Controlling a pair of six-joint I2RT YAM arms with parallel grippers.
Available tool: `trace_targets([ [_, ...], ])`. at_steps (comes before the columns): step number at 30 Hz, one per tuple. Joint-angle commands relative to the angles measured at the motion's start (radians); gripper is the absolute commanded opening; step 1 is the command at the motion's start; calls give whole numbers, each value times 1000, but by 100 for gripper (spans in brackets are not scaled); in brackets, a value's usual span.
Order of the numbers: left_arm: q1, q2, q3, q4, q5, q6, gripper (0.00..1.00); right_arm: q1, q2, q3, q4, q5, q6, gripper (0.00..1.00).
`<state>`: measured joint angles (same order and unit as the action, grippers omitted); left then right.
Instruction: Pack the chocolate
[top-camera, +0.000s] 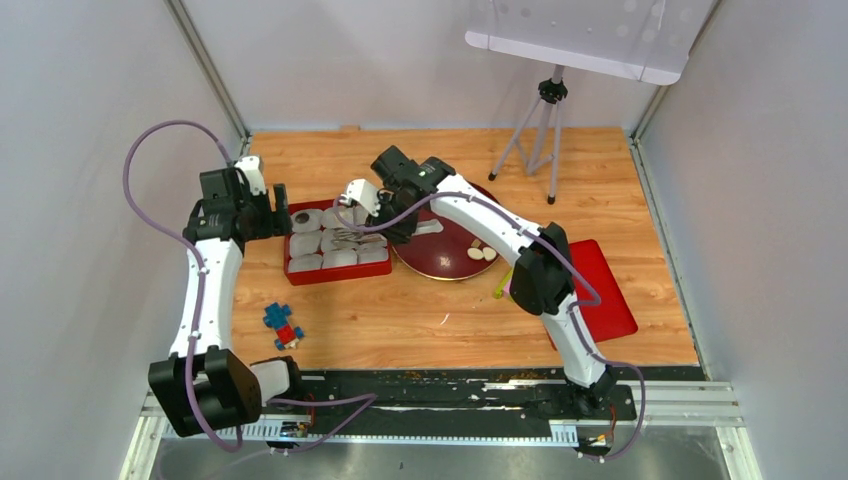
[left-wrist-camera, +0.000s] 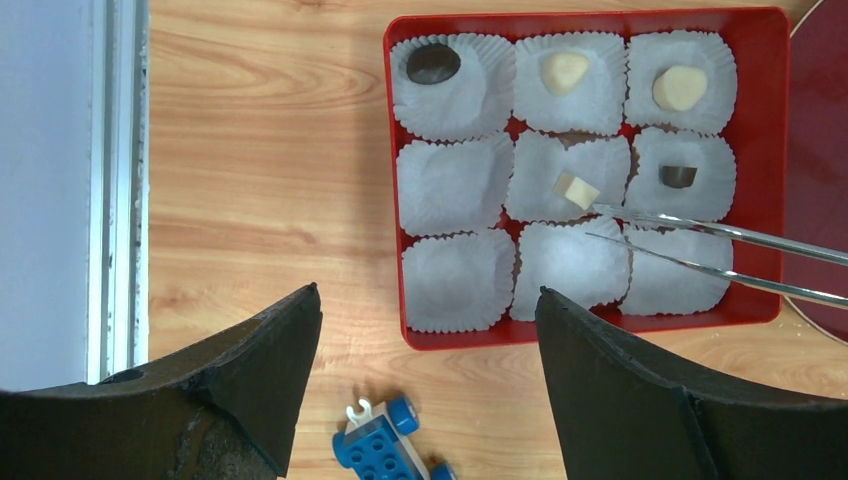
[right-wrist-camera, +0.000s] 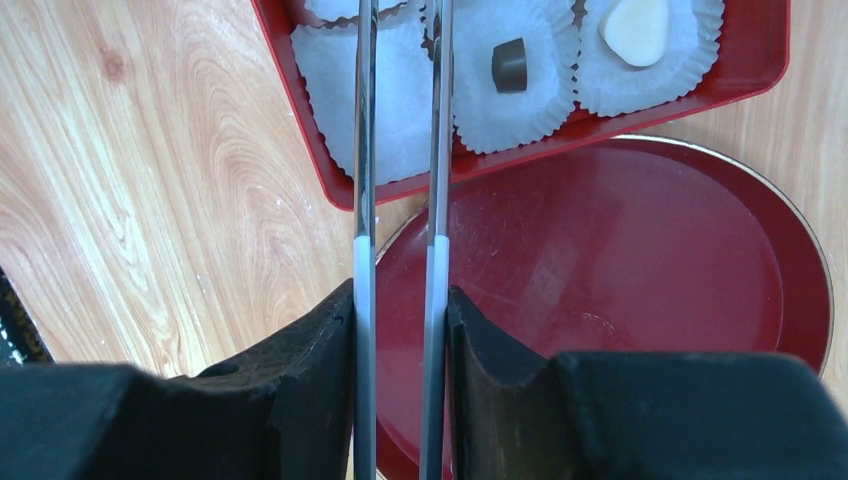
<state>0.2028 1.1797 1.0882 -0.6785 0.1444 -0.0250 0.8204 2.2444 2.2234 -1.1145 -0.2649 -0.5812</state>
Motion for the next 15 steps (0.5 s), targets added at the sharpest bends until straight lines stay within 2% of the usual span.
trace_targets([
  [1, 8, -35, -6, 15, 8, -12, 87, 12, -5, 57, 80, 52, 60, 33],
  [9, 8, -34, -17, 21, 25, -18, 87, 16, 29, 64, 106, 78, 71, 34],
  [15, 9, -26, -22, 28, 31, -18, 88, 16, 40, 71, 100, 39, 82, 35],
])
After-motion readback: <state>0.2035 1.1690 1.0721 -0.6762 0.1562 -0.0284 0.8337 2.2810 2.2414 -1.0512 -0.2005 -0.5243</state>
